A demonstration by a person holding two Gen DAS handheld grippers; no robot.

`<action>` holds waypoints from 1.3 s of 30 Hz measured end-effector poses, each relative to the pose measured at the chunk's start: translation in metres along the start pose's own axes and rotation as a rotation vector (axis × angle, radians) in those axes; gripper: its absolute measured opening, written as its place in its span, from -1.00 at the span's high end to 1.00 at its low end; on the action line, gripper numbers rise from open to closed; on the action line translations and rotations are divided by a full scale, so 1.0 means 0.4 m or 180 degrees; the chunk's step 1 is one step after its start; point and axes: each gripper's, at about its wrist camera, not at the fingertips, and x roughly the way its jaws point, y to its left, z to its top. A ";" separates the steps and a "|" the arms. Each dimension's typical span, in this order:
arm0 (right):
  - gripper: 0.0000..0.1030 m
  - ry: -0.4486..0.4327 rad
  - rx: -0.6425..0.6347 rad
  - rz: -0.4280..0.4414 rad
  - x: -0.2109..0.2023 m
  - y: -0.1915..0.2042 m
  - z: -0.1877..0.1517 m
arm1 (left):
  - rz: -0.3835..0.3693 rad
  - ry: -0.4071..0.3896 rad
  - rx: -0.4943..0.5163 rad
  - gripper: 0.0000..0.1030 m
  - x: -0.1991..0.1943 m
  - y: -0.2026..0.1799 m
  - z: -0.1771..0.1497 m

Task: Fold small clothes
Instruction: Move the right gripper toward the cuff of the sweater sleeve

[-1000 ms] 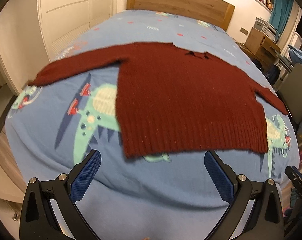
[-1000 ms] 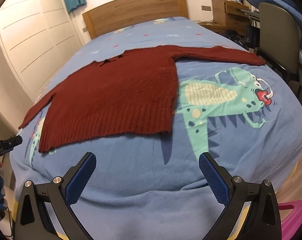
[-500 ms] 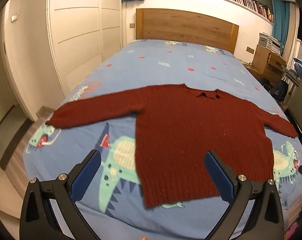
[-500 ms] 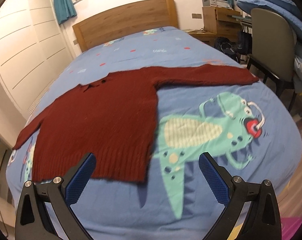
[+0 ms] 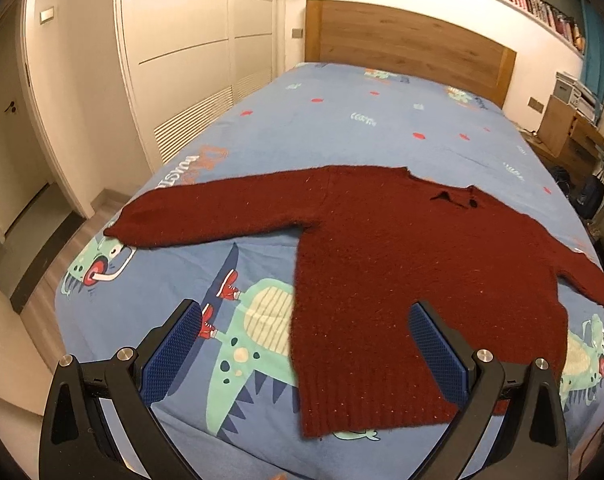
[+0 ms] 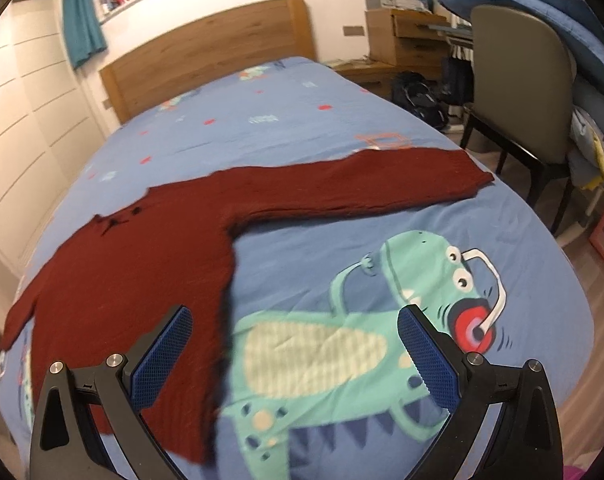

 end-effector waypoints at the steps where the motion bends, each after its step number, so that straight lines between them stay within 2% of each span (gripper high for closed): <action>1: -0.99 0.0021 0.0020 -0.0010 0.017 -0.010 0.007 | 0.0028 0.0022 -0.0019 -0.98 0.007 0.001 0.001; 8: -0.99 0.0090 0.0126 -0.0079 0.121 -0.070 0.062 | 0.0088 0.0211 -0.0108 -0.98 0.056 -0.002 0.007; 15: -0.99 0.0094 0.0401 -0.0098 0.218 -0.154 0.134 | 0.0289 0.0237 -0.0147 -0.98 0.084 -0.013 0.013; 17: -0.99 0.0116 0.0524 -0.0047 0.247 -0.182 0.149 | 0.0346 0.0248 -0.0135 -0.98 0.091 -0.016 0.013; 22: -0.99 0.0185 0.1138 0.0238 0.333 -0.283 0.175 | 0.0412 0.0364 -0.0121 -0.98 0.121 -0.022 0.009; 27: -0.97 0.0234 0.1568 0.0317 0.403 -0.368 0.186 | 0.0455 0.0473 -0.0100 -0.98 0.147 -0.033 0.004; 33: -0.95 0.0062 0.1910 0.0525 0.438 -0.439 0.224 | 0.0501 0.0560 -0.0087 -0.98 0.175 -0.049 0.001; 37: -0.66 -0.0091 0.2228 0.0657 0.449 -0.491 0.227 | 0.0455 0.0620 -0.0061 -0.98 0.191 -0.067 -0.006; 39: -0.43 -0.0167 0.2417 0.0722 0.454 -0.525 0.223 | 0.0445 0.0640 -0.0026 -0.98 0.195 -0.075 -0.009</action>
